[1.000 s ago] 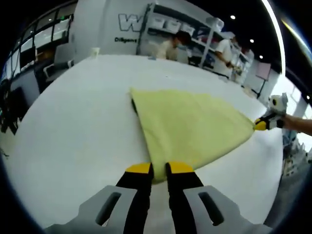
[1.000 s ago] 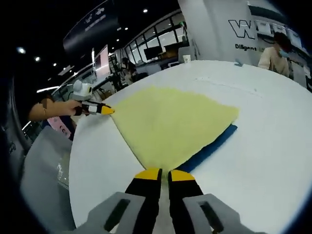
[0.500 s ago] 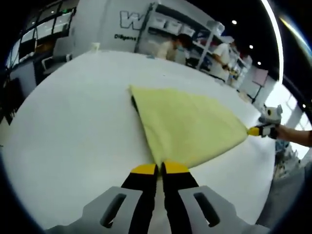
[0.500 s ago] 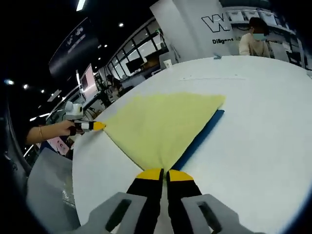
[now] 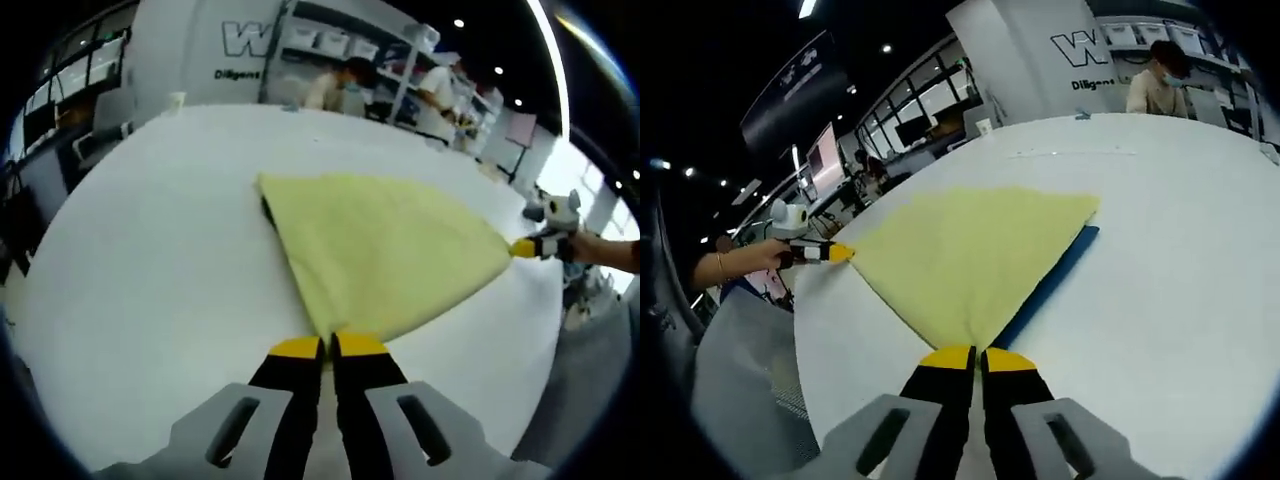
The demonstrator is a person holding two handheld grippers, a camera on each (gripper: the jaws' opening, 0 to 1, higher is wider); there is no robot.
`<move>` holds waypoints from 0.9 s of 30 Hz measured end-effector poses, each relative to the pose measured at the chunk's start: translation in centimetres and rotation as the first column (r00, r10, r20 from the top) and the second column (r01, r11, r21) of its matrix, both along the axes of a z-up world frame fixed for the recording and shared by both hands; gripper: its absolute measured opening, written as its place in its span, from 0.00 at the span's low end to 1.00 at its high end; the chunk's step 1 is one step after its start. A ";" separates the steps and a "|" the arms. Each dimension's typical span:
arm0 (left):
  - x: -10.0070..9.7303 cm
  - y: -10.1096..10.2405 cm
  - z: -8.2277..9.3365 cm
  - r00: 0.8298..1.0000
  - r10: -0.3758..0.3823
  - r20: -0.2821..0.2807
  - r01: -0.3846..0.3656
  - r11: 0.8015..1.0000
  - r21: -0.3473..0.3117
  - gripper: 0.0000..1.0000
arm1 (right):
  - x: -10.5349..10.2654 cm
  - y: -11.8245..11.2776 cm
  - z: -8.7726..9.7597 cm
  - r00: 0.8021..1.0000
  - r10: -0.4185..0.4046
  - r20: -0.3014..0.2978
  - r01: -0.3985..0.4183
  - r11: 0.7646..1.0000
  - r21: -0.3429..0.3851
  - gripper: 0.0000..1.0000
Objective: Fold the garment on the visible template until the final outline fits inside the template.
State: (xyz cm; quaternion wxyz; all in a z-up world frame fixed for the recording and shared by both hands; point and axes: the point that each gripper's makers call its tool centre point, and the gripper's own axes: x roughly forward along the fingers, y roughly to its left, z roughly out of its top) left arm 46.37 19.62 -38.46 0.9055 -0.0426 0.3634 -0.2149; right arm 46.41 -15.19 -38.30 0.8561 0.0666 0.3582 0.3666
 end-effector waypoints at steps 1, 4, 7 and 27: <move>-0.1 0.1 0.0 1.000 0.005 0.003 -0.005 1.000 0.005 0.02 | -0.1 -0.3 0.0 1.000 -0.023 0.007 0.023 1.000 -0.010 0.00; -0.9 -0.3 0.1 1.000 0.008 0.006 -0.008 1.000 0.024 0.02 | -0.9 -0.5 0.4 0.997 -0.076 0.017 0.075 0.997 0.001 0.00; -1.5 -0.4 0.2 1.000 0.004 -0.003 -0.004 1.000 0.026 0.03 | -2.0 -0.8 0.1 0.998 -0.065 0.013 0.065 0.998 -0.021 0.00; -5.0 3.5 -0.4 0.996 0.087 -0.001 -0.086 0.984 0.155 0.00 | -3.8 -3.5 0.5 0.990 -0.123 0.075 0.133 0.981 -0.142 0.00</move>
